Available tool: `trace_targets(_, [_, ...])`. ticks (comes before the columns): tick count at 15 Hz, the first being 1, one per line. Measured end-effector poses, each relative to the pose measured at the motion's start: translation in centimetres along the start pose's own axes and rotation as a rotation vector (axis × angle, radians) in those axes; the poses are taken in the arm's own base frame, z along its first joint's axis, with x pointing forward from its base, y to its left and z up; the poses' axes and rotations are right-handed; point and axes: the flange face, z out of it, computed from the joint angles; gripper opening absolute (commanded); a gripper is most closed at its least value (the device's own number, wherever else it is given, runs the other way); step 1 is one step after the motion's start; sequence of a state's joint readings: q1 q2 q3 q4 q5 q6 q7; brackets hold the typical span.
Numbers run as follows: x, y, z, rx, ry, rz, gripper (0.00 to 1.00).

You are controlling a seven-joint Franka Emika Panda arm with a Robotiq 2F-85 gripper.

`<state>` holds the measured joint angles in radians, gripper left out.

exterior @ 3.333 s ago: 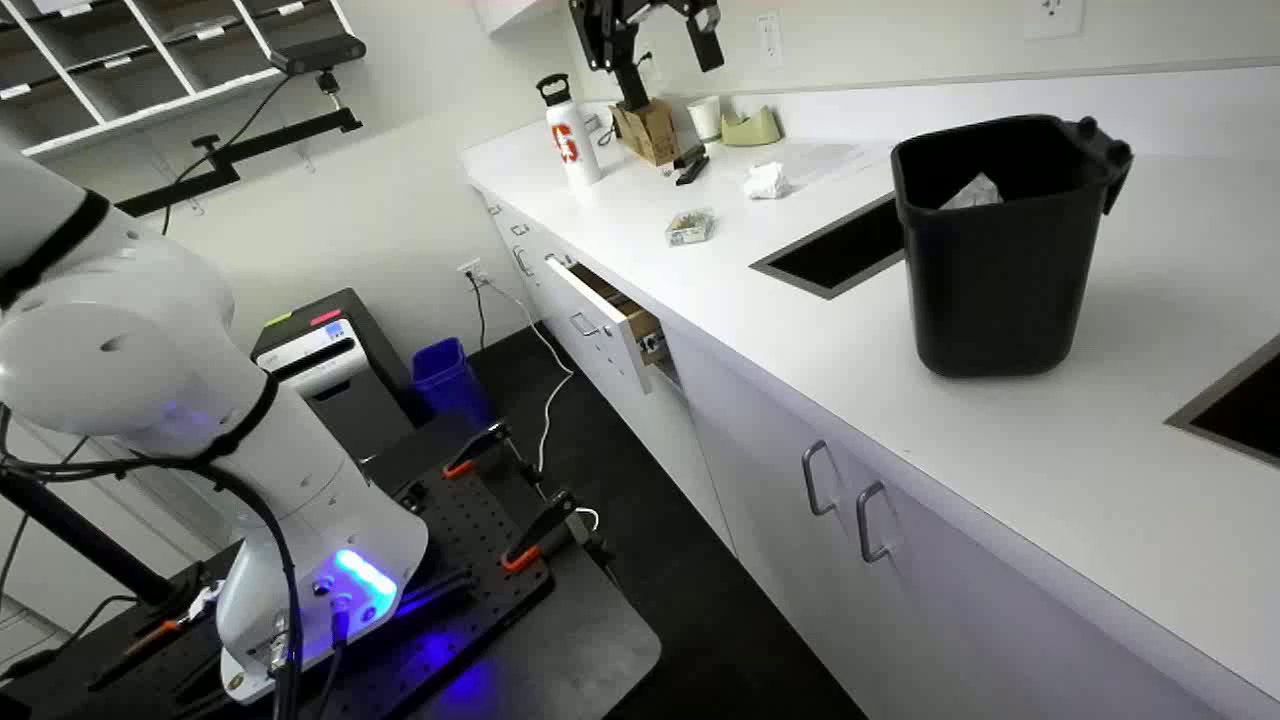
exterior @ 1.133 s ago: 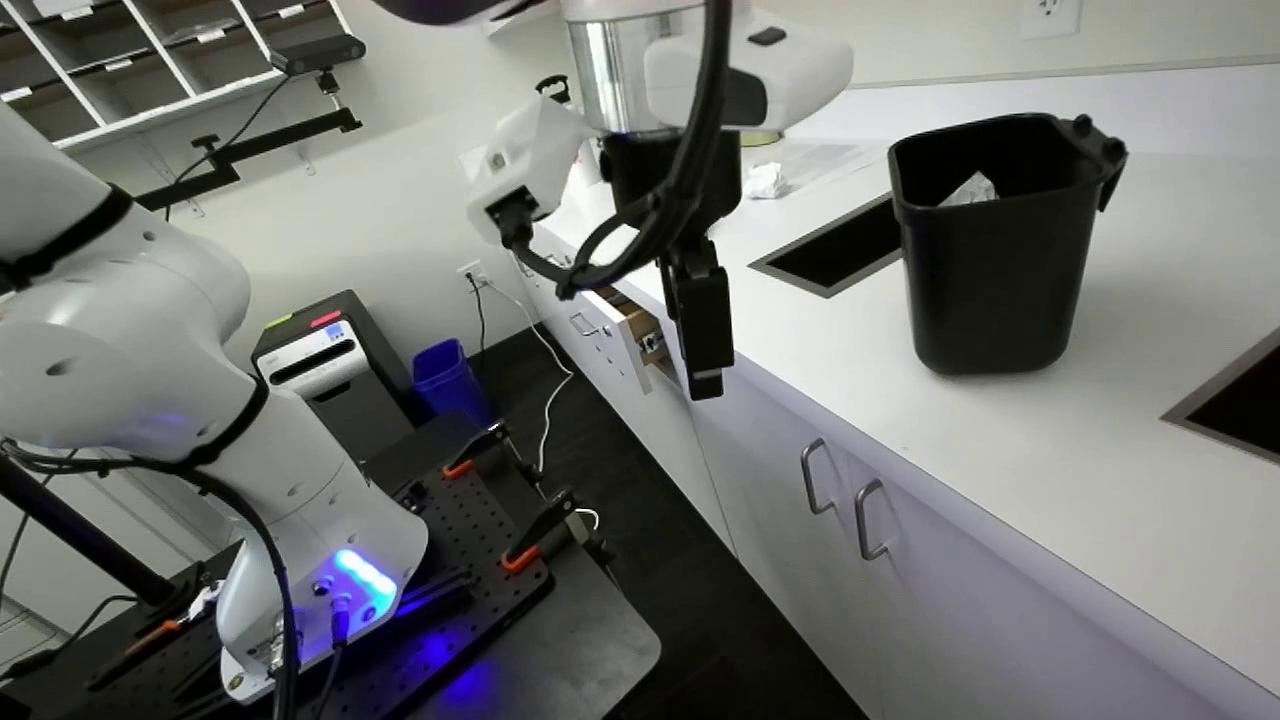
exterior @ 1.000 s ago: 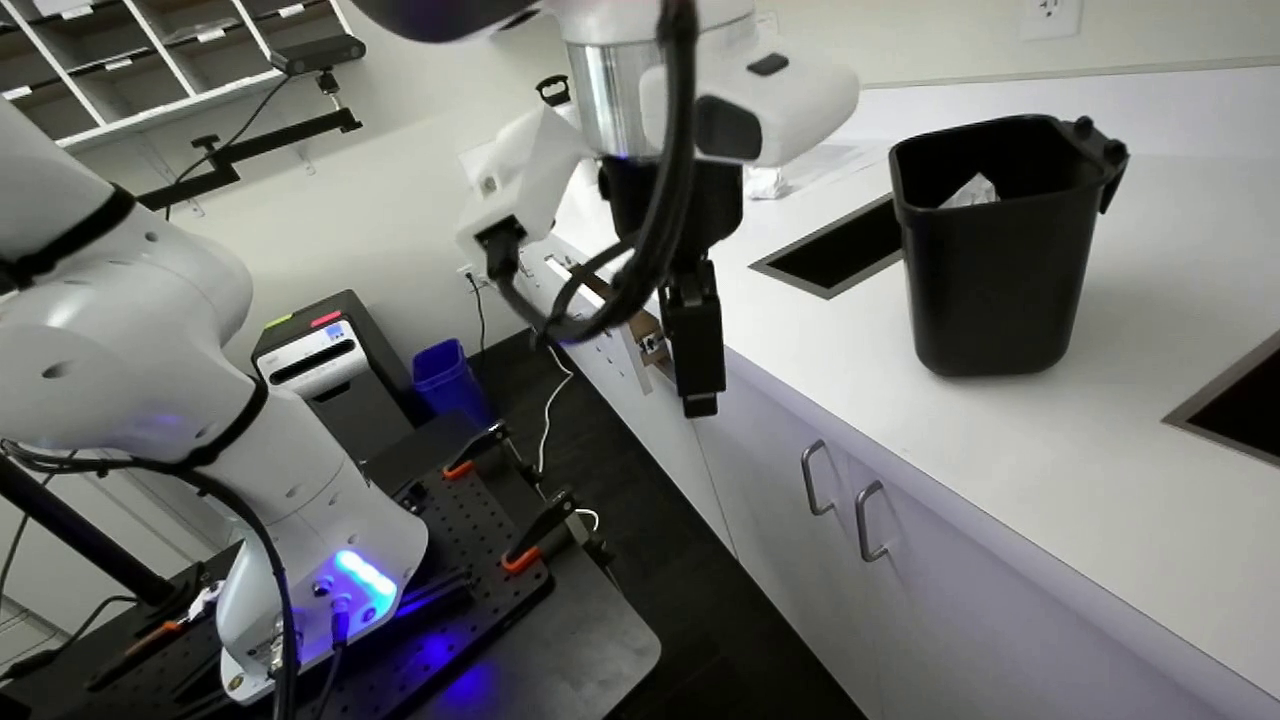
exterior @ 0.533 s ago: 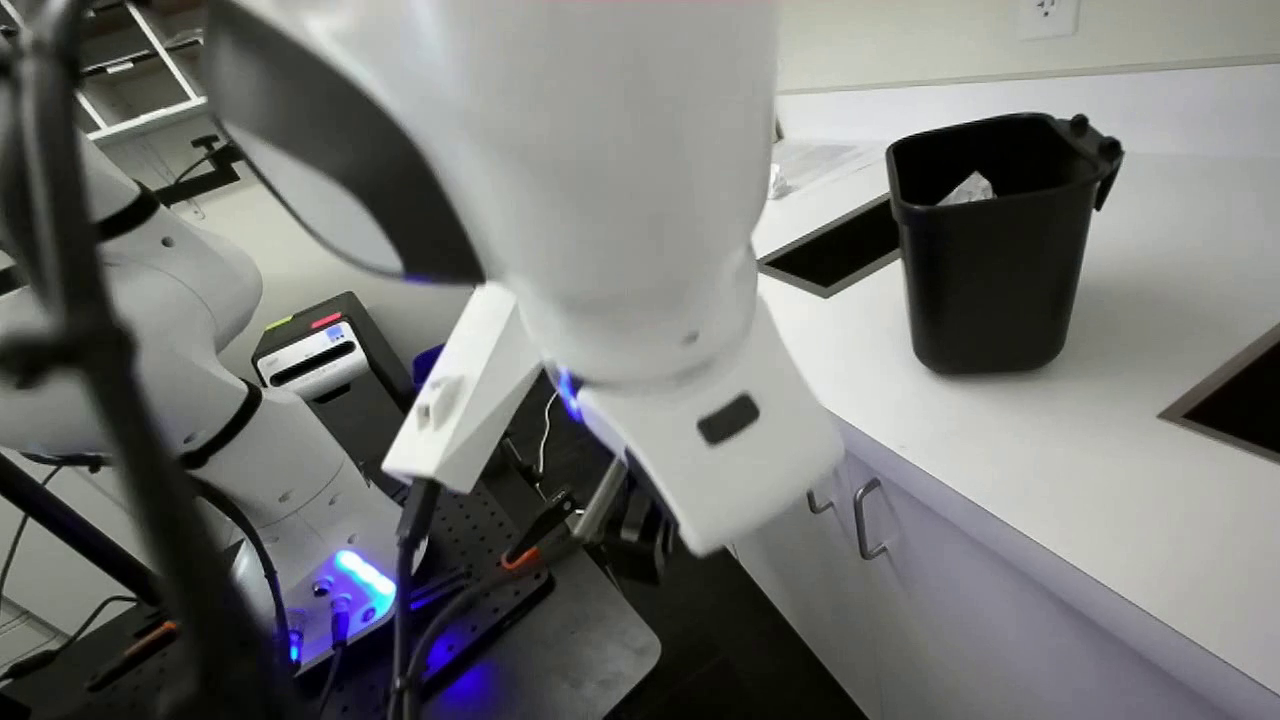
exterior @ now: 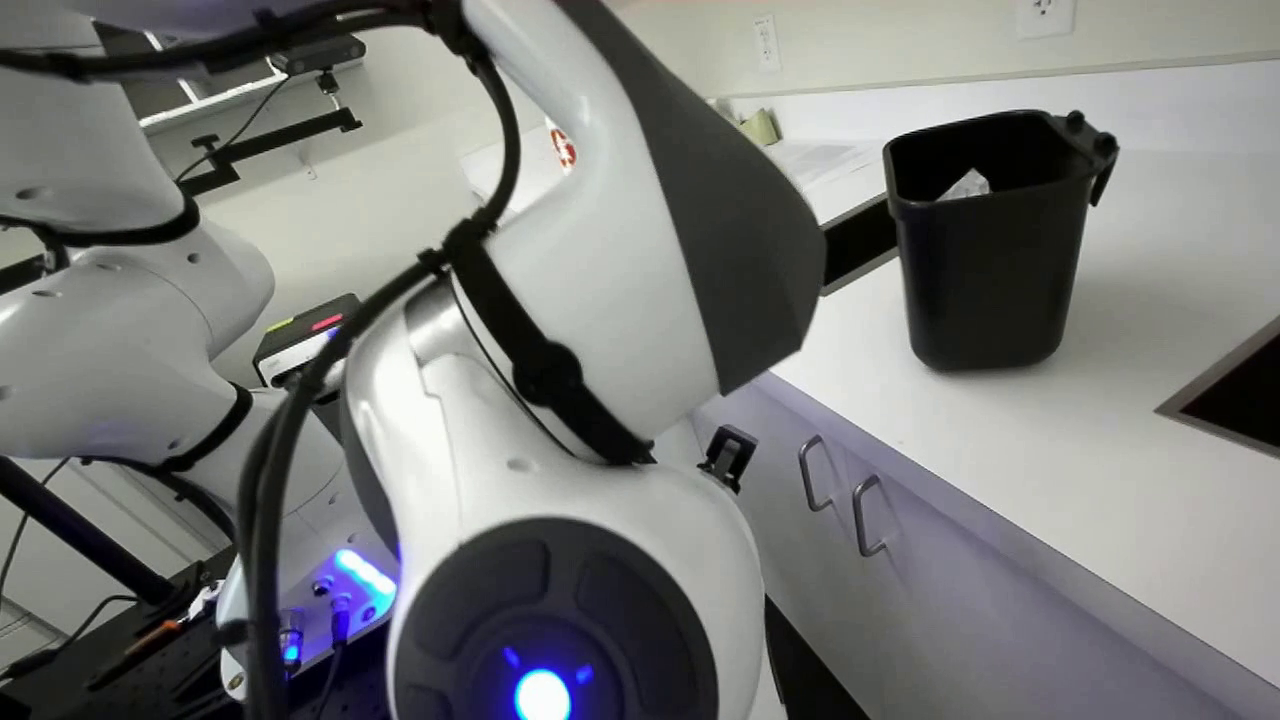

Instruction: Open the cabinet door on the far right

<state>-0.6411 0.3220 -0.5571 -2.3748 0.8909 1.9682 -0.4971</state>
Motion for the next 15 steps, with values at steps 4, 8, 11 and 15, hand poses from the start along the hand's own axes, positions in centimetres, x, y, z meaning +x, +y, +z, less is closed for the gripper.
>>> trace_targets(4, [0.4, 0.5, 0.6, -0.002, -0.011, 0.006, 1.00])
trace_targets(8, [0.5, 0.4, 0.6, 0.000, -0.011, 0.007, 1.00])
trace_targets(11, [1.4, 1.4, 0.3, 0.040, -0.003, 0.096, 1.00])
trace_targets(15, [4.3, 3.9, -0.9, 0.144, -0.015, 0.272, 1.00])
